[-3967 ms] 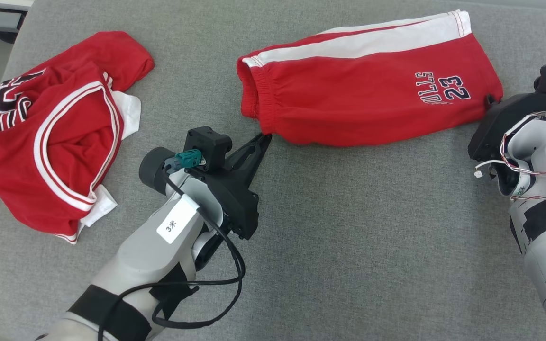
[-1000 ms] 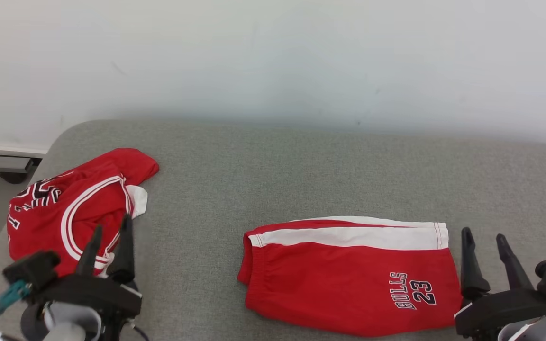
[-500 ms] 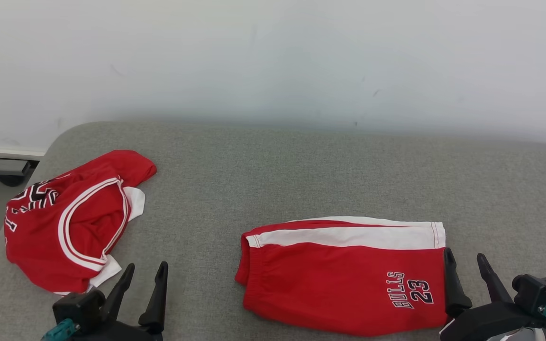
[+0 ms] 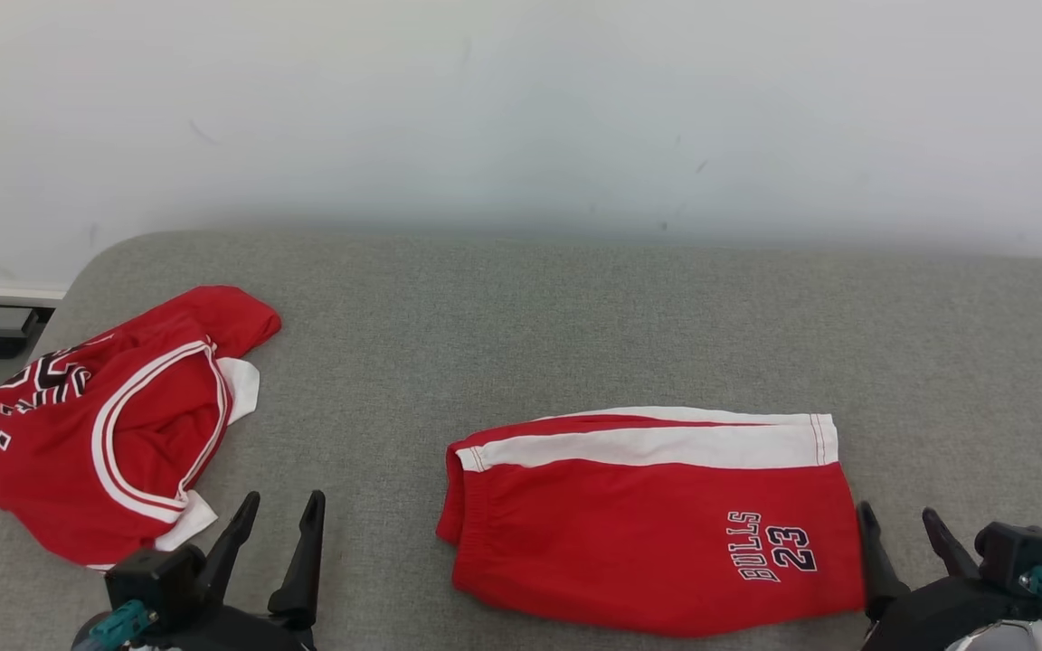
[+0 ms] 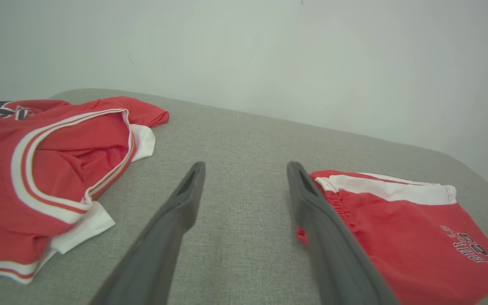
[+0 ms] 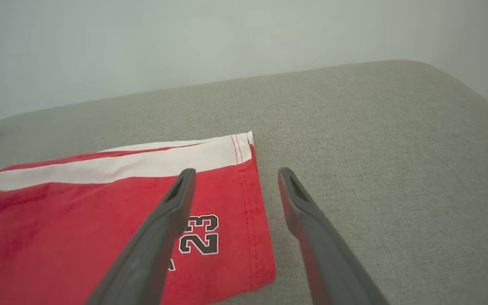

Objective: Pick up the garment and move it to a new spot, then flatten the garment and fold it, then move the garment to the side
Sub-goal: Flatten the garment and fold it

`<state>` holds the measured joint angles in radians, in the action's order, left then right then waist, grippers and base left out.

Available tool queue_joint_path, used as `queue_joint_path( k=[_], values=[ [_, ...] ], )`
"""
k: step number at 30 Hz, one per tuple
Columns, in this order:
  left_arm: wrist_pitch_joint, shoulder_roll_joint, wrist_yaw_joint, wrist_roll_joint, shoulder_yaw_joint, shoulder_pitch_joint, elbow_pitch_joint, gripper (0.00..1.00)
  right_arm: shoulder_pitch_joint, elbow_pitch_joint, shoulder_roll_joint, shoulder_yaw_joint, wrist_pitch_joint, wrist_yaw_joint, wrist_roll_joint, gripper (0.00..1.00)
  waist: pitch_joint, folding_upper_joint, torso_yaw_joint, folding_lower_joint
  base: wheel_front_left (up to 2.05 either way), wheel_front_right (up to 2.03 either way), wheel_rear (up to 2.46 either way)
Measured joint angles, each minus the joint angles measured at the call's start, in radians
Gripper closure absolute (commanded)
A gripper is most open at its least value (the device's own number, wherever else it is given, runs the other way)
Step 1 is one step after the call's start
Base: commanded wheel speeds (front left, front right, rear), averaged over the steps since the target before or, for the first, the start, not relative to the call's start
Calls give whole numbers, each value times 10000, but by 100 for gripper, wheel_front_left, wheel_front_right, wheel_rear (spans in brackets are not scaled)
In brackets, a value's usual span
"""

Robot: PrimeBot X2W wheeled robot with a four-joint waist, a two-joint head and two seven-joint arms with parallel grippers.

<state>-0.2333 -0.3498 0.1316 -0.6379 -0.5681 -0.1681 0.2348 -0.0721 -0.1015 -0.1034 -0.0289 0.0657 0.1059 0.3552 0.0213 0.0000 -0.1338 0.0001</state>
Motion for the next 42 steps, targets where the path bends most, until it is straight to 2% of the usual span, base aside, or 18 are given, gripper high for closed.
queue_joint_path(
  k=[9,15,30,42],
  values=[
    [407,44,0,397,-10,-19,-201,0,969,-1243,-924,295,2353,10,-395,0,-64,0,23,0,0,0,0],
    [807,123,0,493,-48,-76,-261,0,1653,-1969,-1064,286,3469,12,-420,0,-195,1,-139,0,0,0,0],
    [1275,280,0,673,61,-267,-600,0,2870,-3135,-1133,228,4899,86,-368,0,-727,0,-589,0,0,0,0],
    [1465,397,0,775,-69,-497,-763,0,3436,-3605,-1095,31,5267,100,-105,0,-1099,1,-976,0,0,0,0]
  ],
)
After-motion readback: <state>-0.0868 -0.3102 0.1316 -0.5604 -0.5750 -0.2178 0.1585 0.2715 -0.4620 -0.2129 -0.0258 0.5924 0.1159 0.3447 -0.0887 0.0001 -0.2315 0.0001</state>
